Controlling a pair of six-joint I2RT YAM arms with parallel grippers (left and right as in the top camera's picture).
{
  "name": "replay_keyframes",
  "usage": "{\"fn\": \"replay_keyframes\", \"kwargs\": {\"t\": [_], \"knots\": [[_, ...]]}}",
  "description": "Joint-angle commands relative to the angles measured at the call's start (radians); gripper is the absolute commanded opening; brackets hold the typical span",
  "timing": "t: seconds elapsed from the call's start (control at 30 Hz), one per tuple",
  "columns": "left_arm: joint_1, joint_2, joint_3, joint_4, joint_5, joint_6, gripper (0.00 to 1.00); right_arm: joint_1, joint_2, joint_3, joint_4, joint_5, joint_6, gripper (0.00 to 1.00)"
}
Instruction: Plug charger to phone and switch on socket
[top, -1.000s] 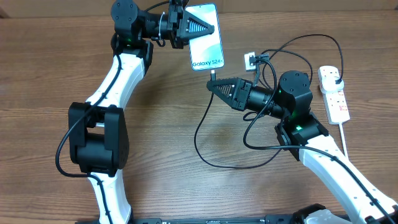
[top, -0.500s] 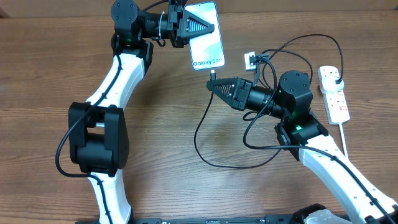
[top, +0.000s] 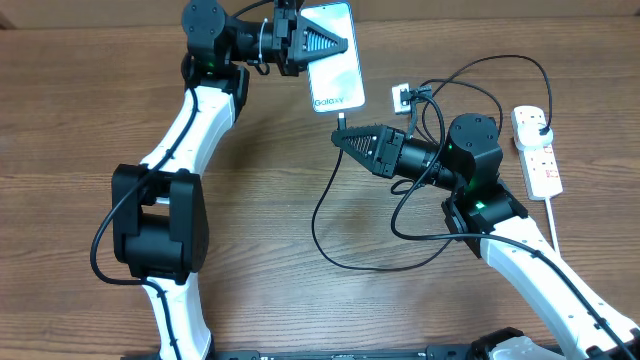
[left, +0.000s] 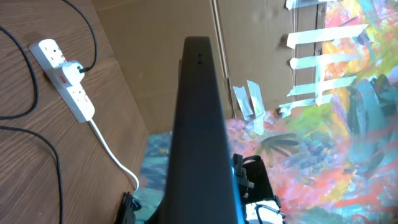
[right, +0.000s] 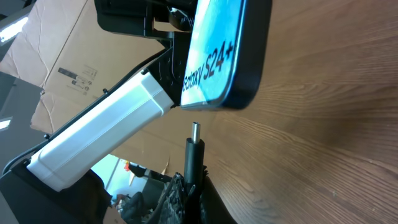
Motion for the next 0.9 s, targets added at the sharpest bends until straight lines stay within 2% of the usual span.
{"fn": "replay_keyframes", "kwargs": {"t": [0.0,0.87], "knots": [[-0.011,-0.005,0.014,0.007,-0.023,0.024,0.04,0.004,0.004,0.002,0.011,-0.005,0.003,0.04],[-0.019,-0.005,0.014,0.007,0.018,0.023,0.04,0.003,0.004,0.002,0.011,0.014,0.003,0.03]]}}
